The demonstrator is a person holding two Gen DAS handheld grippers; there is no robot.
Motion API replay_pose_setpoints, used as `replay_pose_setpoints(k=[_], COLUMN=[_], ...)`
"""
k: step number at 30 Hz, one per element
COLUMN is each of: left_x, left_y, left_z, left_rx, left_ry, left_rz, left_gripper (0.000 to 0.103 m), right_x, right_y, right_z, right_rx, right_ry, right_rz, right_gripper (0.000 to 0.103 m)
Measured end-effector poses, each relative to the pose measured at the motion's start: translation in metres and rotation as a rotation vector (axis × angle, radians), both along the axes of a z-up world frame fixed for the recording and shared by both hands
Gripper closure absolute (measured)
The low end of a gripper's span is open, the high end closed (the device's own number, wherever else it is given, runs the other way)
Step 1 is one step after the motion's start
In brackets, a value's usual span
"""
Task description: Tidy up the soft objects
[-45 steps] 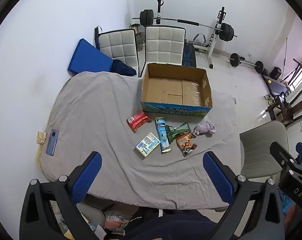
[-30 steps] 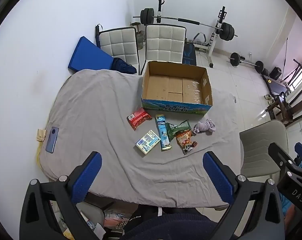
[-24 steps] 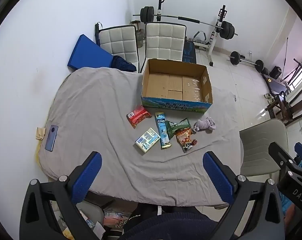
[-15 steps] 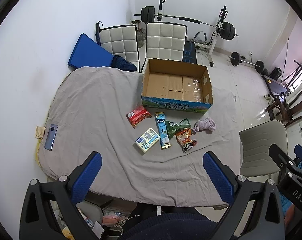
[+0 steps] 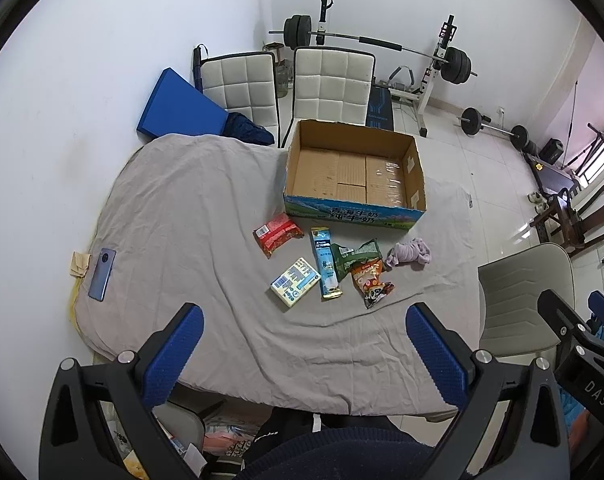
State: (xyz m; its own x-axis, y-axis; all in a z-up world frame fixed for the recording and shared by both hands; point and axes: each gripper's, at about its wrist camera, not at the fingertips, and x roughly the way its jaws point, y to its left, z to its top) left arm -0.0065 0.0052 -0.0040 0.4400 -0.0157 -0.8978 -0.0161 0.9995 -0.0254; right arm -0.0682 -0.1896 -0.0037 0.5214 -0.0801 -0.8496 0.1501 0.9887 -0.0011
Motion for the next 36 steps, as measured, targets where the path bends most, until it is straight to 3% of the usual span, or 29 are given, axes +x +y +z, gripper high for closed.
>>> replay_pose_setpoints(k=[36], left_x=[0.002], left_y=[0.001], left_z=[0.004], left_rx=[0.004], left_ry=[-0.019], left_rz=[-0.009], left_gripper=[0.000], right_x=[0.001], right_y=[-0.001], right_z=[0.011], right_rx=[0.002], right_ry=[-0.021], right_rz=[-0.011], right_gripper=[0.000])
